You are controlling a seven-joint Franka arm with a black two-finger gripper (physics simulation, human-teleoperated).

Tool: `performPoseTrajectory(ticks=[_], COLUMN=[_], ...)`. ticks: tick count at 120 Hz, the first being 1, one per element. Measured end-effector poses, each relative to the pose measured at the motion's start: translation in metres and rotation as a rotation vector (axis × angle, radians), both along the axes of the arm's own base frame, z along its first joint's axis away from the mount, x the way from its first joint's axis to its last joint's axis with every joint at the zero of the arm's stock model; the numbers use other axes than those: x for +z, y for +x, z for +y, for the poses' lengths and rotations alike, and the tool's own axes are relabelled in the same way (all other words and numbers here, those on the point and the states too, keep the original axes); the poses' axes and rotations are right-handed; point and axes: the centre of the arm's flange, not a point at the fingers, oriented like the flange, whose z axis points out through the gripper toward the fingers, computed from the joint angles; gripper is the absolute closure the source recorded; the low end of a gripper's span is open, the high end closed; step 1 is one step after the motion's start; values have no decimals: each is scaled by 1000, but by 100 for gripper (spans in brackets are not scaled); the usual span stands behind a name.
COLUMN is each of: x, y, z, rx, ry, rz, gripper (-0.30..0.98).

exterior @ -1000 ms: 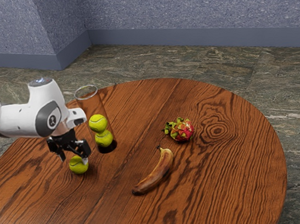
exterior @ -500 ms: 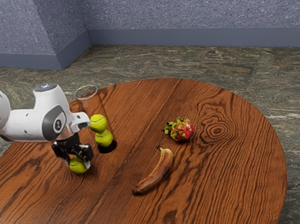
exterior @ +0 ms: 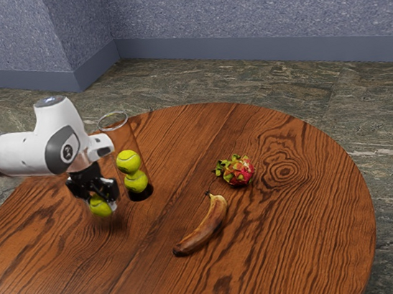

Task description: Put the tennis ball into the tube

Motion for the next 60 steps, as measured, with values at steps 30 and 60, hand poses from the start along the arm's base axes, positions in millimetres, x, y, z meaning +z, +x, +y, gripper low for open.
performPoseTrajectory(ticks=[30, 60], x=[123, 212], y=[-10, 44], z=[-29, -38], rx=[-49, -86], ry=[16, 100], rz=[-125, -181], gripper=[36, 34])
